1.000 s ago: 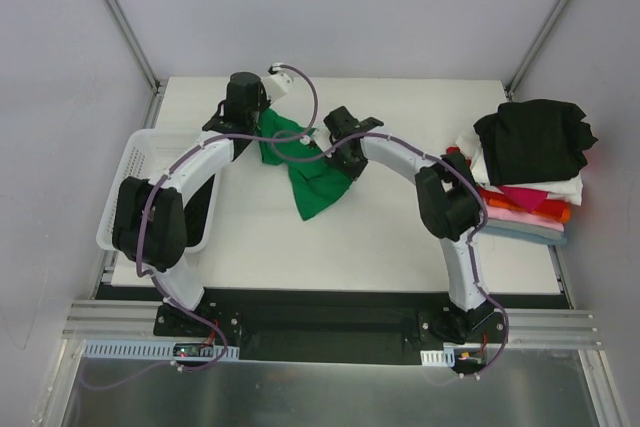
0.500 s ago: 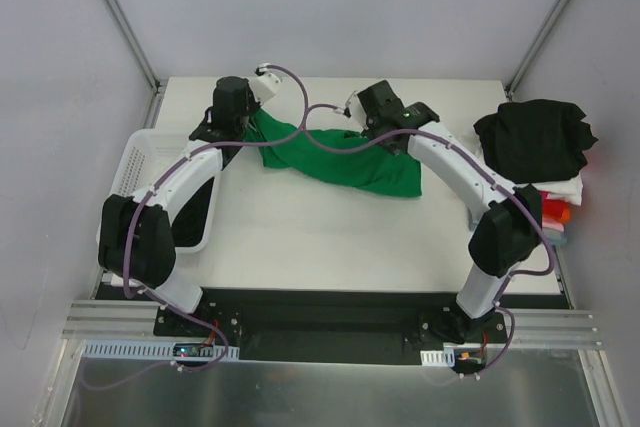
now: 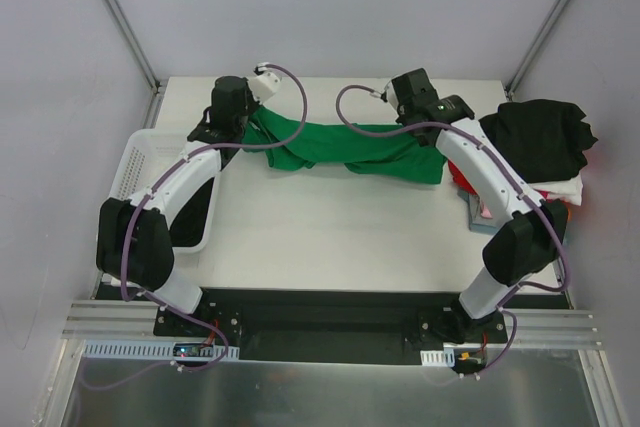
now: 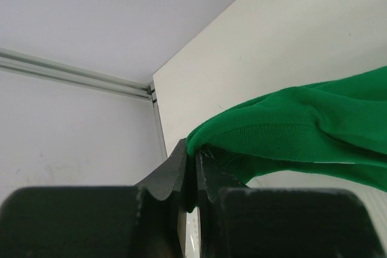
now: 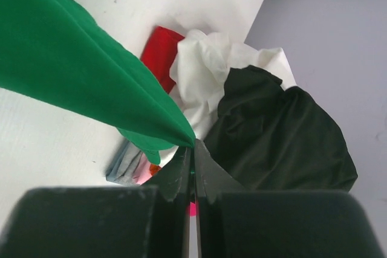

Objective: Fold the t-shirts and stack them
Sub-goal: Flatten out the tshirt

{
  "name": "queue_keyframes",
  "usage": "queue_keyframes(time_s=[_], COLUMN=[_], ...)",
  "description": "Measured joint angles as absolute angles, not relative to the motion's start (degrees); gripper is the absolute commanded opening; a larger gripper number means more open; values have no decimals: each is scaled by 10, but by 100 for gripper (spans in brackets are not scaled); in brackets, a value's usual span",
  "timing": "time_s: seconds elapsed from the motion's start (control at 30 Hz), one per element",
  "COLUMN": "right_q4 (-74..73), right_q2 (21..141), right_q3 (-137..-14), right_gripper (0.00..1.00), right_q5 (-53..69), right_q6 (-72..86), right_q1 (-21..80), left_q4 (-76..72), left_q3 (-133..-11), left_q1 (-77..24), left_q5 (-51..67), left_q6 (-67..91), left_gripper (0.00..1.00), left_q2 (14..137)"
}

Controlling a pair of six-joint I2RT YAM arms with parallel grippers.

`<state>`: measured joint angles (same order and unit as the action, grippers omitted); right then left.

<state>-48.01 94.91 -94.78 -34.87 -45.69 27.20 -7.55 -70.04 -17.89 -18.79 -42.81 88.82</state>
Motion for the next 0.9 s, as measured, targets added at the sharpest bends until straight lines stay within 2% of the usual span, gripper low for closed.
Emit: queue_keyframes(time_s=[0.2, 0.47, 0.9], right_q4=[-483, -472, -411], right_q2=[932, 935, 953], right_q3=[-952, -1060, -1108], right_gripper=[1, 1, 1], right_q5=[-364, -384, -404], right_q6=[-463, -490, -533], right_q1=[251, 201, 175], left_q4=[-71, -68, -68], left_q3=[-700, -721, -881], left_q1=[-179, -172, -147], left_q5=[-200, -215, -246], left_q6=[-428, -428, -446], left_gripper=[0, 0, 0], left_q2=[875, 875, 984])
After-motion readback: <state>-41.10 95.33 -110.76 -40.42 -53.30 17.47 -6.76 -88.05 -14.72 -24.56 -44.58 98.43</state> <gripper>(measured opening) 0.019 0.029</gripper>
